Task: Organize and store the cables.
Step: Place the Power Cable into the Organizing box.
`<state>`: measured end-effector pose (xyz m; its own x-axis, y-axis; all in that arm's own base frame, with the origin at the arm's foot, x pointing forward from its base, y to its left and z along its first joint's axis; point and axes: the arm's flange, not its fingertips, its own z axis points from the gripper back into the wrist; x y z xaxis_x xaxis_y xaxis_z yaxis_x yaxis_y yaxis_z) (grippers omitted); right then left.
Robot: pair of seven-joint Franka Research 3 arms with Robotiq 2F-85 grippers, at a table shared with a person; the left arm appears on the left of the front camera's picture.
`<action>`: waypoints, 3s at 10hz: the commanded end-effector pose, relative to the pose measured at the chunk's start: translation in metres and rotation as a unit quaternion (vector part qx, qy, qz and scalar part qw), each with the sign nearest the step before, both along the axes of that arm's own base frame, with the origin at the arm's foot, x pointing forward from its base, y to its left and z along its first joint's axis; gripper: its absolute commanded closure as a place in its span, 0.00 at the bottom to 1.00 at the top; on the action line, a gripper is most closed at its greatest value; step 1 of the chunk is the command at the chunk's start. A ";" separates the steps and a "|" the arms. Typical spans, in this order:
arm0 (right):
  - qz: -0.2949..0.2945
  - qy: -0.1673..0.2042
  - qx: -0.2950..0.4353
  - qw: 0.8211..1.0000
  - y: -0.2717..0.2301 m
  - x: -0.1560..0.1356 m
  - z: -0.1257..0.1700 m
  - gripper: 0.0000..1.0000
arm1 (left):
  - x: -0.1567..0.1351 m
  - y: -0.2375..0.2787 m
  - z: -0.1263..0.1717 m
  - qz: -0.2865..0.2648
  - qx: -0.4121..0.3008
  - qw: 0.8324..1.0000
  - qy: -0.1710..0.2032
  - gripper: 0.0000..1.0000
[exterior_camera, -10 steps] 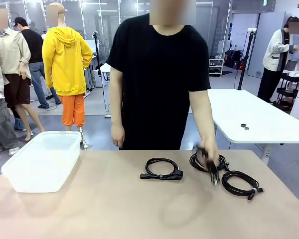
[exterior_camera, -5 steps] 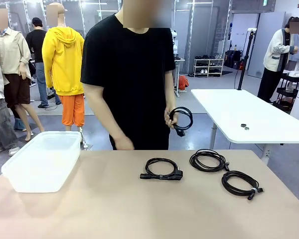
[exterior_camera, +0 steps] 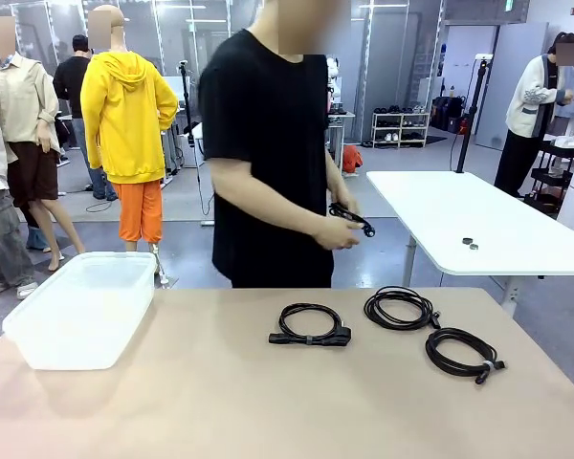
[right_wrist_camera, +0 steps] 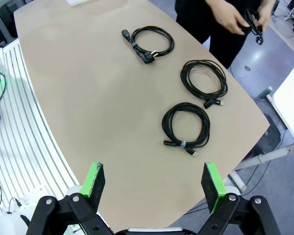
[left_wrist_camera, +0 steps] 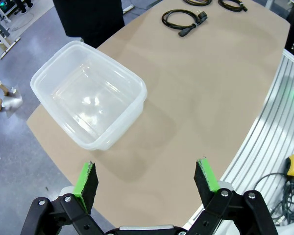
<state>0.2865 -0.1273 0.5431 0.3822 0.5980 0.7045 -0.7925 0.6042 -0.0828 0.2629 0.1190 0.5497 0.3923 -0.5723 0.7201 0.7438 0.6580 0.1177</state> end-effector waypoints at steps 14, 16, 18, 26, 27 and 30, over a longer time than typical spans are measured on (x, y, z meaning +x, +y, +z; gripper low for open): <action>0.141 -0.044 -0.119 0.982 0.063 0.006 0.053 0.00 | -0.001 -0.025 0.023 -0.013 0.042 0.999 -0.004 0.00; 0.204 -0.024 -0.162 0.965 0.125 0.045 0.056 0.00 | -0.001 -0.025 0.023 -0.013 0.042 0.999 -0.004 0.00; 0.269 -0.001 -0.219 0.938 0.206 0.084 0.043 0.00 | -0.001 -0.025 0.023 -0.013 0.042 0.999 -0.004 0.00; 0.305 0.046 -0.318 0.897 0.365 0.164 -0.071 0.00 | -0.001 -0.025 0.023 -0.013 0.042 0.999 -0.004 0.00; 0.313 0.064 -0.321 0.892 0.362 0.158 -0.069 0.00 | -0.001 -0.025 0.023 -0.013 0.042 0.999 -0.004 0.00; 0.327 0.041 -0.302 0.895 0.362 0.164 -0.077 0.00 | -0.001 -0.025 0.023 -0.013 0.042 0.999 -0.004 0.00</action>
<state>0.4500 0.2344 0.4662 -0.1420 0.9786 0.1492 -0.9805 -0.1184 -0.1570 0.2616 0.0944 0.5706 0.3743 -0.6447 0.6665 0.7624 0.6231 0.1745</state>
